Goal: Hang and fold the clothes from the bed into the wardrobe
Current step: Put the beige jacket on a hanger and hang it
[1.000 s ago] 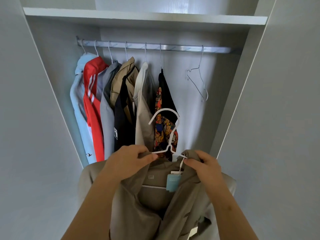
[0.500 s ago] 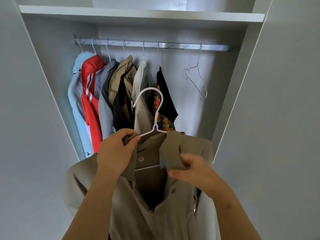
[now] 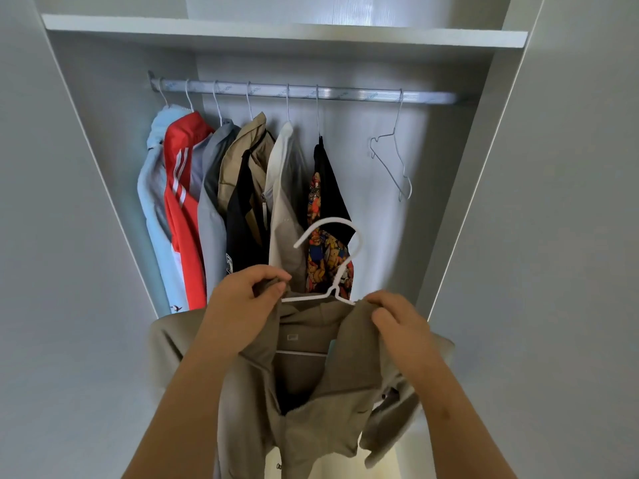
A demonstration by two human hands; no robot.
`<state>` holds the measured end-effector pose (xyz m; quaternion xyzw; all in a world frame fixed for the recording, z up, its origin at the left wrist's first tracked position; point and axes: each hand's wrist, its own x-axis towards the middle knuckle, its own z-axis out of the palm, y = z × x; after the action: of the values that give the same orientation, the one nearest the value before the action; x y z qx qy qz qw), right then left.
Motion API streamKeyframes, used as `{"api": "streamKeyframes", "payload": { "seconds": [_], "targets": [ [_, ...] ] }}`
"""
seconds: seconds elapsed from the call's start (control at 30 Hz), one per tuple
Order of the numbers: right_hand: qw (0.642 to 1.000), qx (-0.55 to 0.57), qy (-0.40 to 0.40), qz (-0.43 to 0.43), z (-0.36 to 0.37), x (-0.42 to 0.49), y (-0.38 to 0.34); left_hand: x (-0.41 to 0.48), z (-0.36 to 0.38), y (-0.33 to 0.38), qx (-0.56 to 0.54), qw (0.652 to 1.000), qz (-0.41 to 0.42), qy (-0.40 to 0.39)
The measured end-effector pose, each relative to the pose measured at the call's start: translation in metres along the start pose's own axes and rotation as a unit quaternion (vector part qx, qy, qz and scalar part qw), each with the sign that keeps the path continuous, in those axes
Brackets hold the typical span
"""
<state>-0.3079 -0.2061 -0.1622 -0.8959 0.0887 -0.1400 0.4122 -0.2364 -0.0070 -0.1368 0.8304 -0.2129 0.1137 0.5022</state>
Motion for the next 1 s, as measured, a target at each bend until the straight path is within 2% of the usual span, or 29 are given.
{"api": "streamKeyframes", "payload": {
  "seconds": [0.1, 0.2, 0.27, 0.33, 0.37, 0.4, 0.47, 0.5, 0.63, 0.8, 0.93, 1.0],
  "targets": [
    [0.996, -0.029, -0.029, -0.076, 0.008, 0.002, -0.004, -0.003, 0.009, 0.001, 0.012, 1.0, 0.006, 0.002],
    [0.997, -0.025, -0.049, -0.062, 0.01, 0.003, -0.003, -0.002, 0.015, 0.001, 0.04, 0.999, 0.015, -0.001],
    [0.999, 0.003, -0.033, -0.037, 0.01, 0.002, -0.003, 0.0, 0.013, 0.002, 0.122, 0.991, 0.042, -0.03],
    [0.999, 0.01, -0.012, -0.028, 0.012, 0.001, -0.002, 0.002, 0.013, 0.002, 0.27, 0.958, 0.064, -0.072],
    [1.0, 0.009, -0.009, -0.021, 0.013, 0.0, -0.002, 0.003, 0.013, 0.001, 0.299, 0.948, 0.063, -0.094],
    [1.0, 0.01, -0.009, -0.012, 0.013, 0.0, -0.003, 0.003, 0.014, 0.002, 0.283, 0.949, 0.05, -0.126],
    [0.999, 0.028, -0.02, 0.016, 0.011, 0.0, -0.002, 0.002, 0.019, 0.005, 0.159, 0.972, 0.026, -0.169],
    [0.998, 0.04, -0.025, 0.032, 0.008, 0.0, 0.0, 0.001, 0.023, 0.005, 0.104, 0.982, 0.02, -0.158],
    [0.99, 0.102, -0.013, 0.1, -0.008, -0.002, 0.012, 0.003, 0.033, 0.002, 0.012, 0.998, 0.001, -0.054],
    [0.968, 0.136, 0.009, 0.208, -0.022, -0.01, 0.036, 0.007, 0.053, 0.003, -0.092, 0.992, -0.082, -0.039],
    [0.932, 0.189, 0.029, 0.307, -0.029, -0.015, 0.05, 0.014, 0.076, 0.008, -0.219, 0.962, -0.156, -0.039],
    [0.916, 0.216, 0.053, 0.334, -0.032, -0.016, 0.057, 0.017, 0.085, 0.008, -0.215, 0.96, -0.173, -0.051]
  ]
}}
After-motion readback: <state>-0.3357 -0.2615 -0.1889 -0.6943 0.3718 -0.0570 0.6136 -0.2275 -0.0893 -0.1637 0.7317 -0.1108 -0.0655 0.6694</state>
